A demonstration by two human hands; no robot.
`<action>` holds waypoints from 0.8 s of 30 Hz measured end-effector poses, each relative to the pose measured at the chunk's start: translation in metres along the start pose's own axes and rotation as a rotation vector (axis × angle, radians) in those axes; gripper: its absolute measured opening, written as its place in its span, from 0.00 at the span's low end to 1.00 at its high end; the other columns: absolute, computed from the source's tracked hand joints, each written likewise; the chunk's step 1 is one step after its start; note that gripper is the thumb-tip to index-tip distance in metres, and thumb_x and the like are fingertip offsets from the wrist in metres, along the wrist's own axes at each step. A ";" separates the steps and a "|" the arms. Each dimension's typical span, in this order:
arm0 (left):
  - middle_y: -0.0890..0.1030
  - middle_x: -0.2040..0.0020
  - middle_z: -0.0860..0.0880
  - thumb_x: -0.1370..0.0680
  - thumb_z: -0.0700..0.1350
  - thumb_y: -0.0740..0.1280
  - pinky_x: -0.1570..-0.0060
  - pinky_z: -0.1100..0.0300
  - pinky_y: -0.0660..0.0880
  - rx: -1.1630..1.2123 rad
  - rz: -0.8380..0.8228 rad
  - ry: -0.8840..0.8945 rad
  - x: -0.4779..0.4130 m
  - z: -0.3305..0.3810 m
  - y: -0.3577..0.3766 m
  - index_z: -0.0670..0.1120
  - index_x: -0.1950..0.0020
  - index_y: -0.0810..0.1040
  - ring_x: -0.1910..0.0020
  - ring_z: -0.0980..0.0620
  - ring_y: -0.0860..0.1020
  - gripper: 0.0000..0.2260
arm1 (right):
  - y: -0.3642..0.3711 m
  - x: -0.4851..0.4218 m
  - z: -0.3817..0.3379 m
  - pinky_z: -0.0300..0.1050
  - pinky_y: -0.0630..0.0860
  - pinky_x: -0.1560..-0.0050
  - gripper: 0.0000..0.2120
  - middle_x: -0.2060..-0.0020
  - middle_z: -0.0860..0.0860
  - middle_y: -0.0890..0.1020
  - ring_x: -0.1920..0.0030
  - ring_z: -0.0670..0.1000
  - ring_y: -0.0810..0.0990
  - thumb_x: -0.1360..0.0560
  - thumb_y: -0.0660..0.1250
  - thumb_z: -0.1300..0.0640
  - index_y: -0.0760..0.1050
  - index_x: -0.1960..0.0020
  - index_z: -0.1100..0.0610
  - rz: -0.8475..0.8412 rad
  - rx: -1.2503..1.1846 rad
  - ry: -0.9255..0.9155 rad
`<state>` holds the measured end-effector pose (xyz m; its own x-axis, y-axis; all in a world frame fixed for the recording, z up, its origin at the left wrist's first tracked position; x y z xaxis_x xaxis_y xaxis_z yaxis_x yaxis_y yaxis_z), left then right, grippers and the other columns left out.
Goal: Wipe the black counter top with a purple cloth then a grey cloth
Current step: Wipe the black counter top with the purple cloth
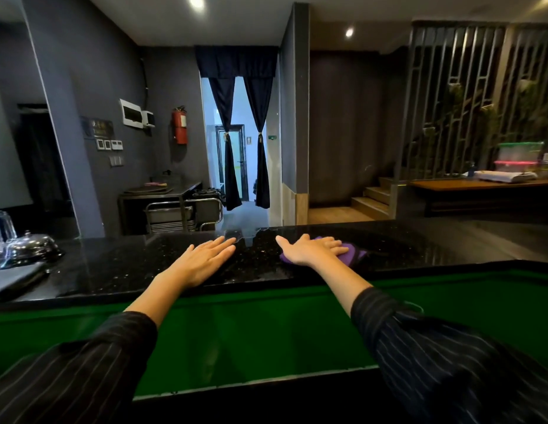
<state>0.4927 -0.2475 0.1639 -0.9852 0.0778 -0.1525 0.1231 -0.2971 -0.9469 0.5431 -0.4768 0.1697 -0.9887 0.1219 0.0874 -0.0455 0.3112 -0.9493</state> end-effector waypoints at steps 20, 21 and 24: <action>0.71 0.31 0.44 0.19 0.53 0.55 0.33 0.51 0.64 -0.056 0.022 0.046 -0.013 -0.014 -0.015 0.49 0.29 0.67 0.33 0.45 0.69 0.19 | 0.003 -0.027 -0.040 0.50 0.67 0.36 0.21 0.34 0.62 0.74 0.34 0.62 0.72 0.18 0.55 0.53 0.72 0.34 0.67 0.038 -0.145 -0.352; 0.68 0.28 0.45 0.19 0.53 0.55 0.30 0.51 0.61 -0.049 0.023 0.070 -0.016 -0.015 -0.011 0.48 0.28 0.66 0.30 0.46 0.66 0.21 | 0.001 -0.031 -0.041 0.50 0.69 0.36 0.20 0.34 0.62 0.74 0.34 0.62 0.73 0.18 0.56 0.55 0.72 0.34 0.67 0.059 -0.179 -0.346; 0.57 0.22 0.48 0.19 0.54 0.54 0.24 0.53 0.51 0.041 0.017 0.075 -0.026 -0.021 -0.004 0.49 0.24 0.59 0.23 0.49 0.56 0.23 | -0.011 -0.058 -0.031 0.50 0.69 0.36 0.18 0.34 0.63 0.74 0.34 0.63 0.73 0.17 0.53 0.58 0.70 0.33 0.68 0.140 -0.372 -0.268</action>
<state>0.5202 -0.2277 0.1659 -0.9712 0.1427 -0.1909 0.1334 -0.3380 -0.9316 0.6056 -0.4581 0.1840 -0.9859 -0.0458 -0.1608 0.0963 0.6310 -0.7698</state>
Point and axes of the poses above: each hand's wrist, its own x-axis away from the middle knuckle, its own y-axis out of the palm, z = x × y, the point moved 6 cm from there along -x, towards the middle knuckle
